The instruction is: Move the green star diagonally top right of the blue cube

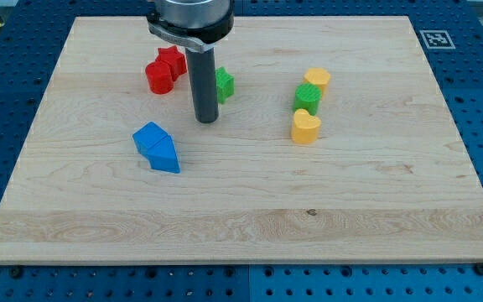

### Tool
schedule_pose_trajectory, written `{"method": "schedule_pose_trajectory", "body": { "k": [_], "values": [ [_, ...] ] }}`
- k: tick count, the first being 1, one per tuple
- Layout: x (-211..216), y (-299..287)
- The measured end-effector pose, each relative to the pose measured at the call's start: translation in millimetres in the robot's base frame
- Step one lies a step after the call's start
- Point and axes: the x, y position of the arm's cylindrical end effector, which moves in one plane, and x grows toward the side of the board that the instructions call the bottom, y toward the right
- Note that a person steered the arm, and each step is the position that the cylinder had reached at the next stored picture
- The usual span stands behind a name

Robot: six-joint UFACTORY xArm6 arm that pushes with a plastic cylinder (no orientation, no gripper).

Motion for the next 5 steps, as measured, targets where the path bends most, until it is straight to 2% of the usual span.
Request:
{"method": "schedule_pose_trajectory", "body": {
  "k": [2,5],
  "values": [
    [-16,-20],
    [-22,-15]
  ]
}}
